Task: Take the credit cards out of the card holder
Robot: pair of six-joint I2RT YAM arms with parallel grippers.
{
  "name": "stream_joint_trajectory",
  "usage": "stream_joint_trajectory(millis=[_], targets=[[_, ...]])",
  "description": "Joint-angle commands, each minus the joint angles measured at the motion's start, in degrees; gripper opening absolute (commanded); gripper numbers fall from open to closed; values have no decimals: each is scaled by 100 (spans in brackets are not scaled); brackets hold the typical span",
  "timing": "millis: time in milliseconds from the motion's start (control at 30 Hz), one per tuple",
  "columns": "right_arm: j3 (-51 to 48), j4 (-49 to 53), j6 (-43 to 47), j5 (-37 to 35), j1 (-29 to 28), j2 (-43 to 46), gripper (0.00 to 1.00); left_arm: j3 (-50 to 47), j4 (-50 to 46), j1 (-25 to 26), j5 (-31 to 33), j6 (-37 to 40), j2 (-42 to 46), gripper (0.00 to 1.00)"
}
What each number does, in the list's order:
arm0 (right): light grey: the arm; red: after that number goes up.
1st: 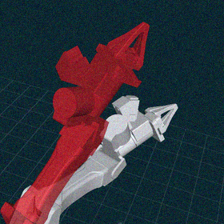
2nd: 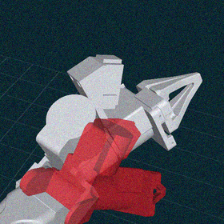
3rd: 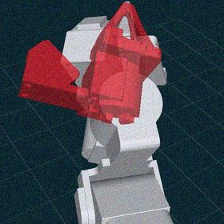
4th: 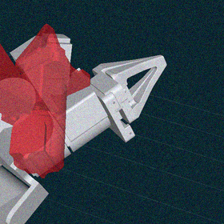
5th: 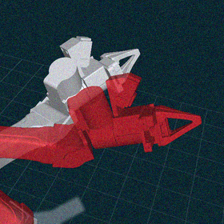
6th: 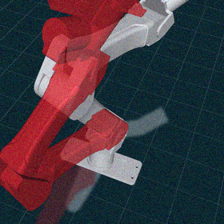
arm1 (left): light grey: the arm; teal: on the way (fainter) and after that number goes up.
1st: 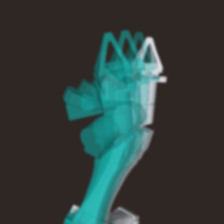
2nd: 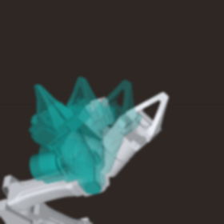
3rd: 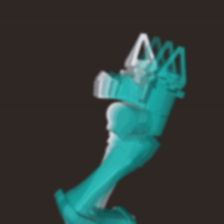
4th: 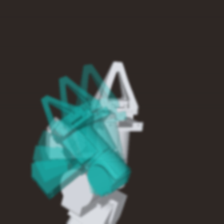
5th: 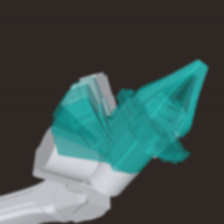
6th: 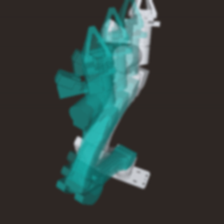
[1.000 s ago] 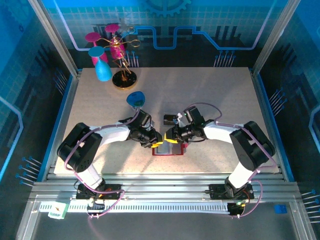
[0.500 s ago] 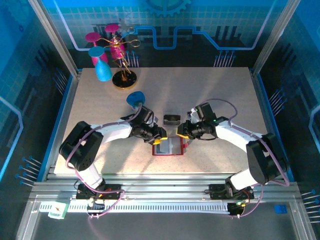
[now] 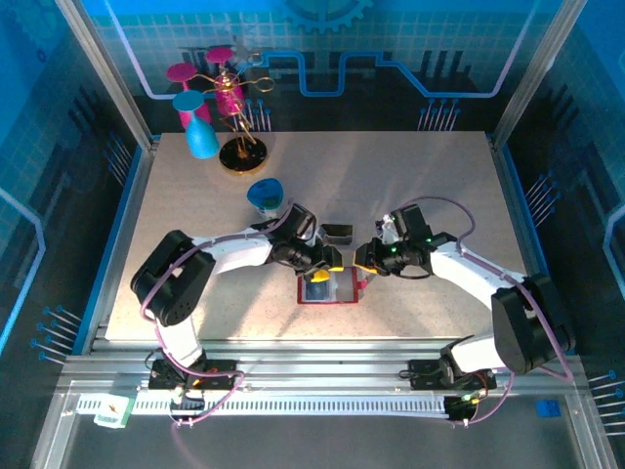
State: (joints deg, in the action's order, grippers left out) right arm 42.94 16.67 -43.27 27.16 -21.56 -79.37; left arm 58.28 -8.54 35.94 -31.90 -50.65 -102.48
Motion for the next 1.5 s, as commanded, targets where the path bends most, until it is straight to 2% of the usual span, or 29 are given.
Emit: stream_joint_trajectory(millis=[0,300,633,1067,1467], targets=[[-114,100,35,-87,98,220,30,227,-173,92,-210,78,-174,54],[-185,126,55,-113,205,448,30,471,-271,181,-291,108,-512,58],[-229,144,97,-44,346,493,32,1010,-919,256,-230,321,-906,58],[-316,130,139,61,512,534,33,1336,-1282,362,-175,380,-1246,59],[-363,80,125,202,545,483,33,1339,-1293,359,109,415,-998,59]])
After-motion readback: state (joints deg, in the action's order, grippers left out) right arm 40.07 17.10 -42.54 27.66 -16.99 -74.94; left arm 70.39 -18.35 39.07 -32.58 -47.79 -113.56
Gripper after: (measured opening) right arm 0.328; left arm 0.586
